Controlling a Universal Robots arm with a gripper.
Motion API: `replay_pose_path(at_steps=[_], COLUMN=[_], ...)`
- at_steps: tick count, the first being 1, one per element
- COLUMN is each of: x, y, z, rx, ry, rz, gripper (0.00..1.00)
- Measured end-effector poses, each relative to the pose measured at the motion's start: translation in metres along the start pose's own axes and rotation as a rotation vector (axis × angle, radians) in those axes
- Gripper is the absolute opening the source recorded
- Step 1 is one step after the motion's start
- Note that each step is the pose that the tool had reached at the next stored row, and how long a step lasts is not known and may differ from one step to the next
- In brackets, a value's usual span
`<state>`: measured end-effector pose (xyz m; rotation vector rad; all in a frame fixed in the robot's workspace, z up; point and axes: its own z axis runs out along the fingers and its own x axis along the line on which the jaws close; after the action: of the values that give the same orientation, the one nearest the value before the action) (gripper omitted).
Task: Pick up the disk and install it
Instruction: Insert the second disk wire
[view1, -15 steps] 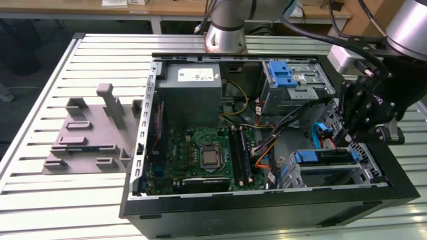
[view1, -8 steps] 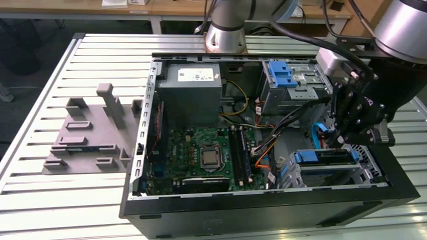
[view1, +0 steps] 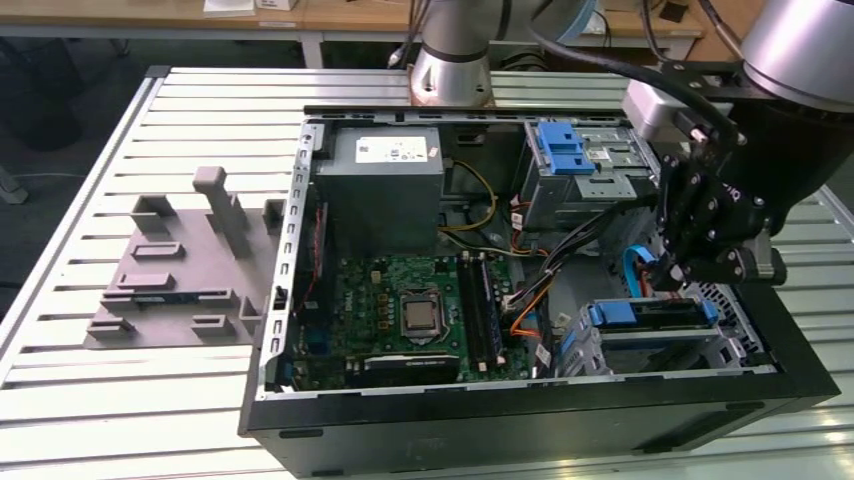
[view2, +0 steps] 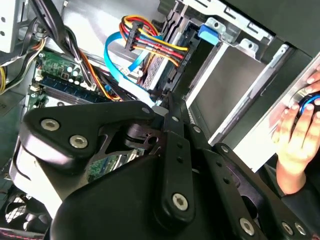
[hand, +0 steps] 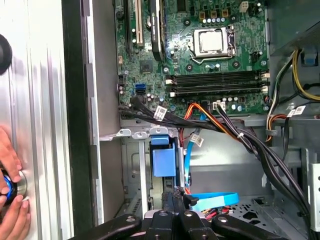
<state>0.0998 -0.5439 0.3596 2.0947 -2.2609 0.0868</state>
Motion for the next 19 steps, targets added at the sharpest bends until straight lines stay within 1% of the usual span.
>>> replay_pose_path(at_steps=[4,7,10,13,19], x=[0.0004,0.0004,-0.0014,-0.0026,-0.006], y=[0.0025,0.0047,0.0061,0.0065,0.007], z=[-0.0078,-0.0121,-0.0127,-0.0149,-0.0158], rx=[0.0013,0.0018,0.002,0.0026,0.0036], ry=[-0.0001,-0.0002,-0.0001,-0.0001,-0.0001], rz=[0.0,0.0,-0.002,-0.009,-0.021], gripper=[0.11,0.11,0.11,0.11,0.11])
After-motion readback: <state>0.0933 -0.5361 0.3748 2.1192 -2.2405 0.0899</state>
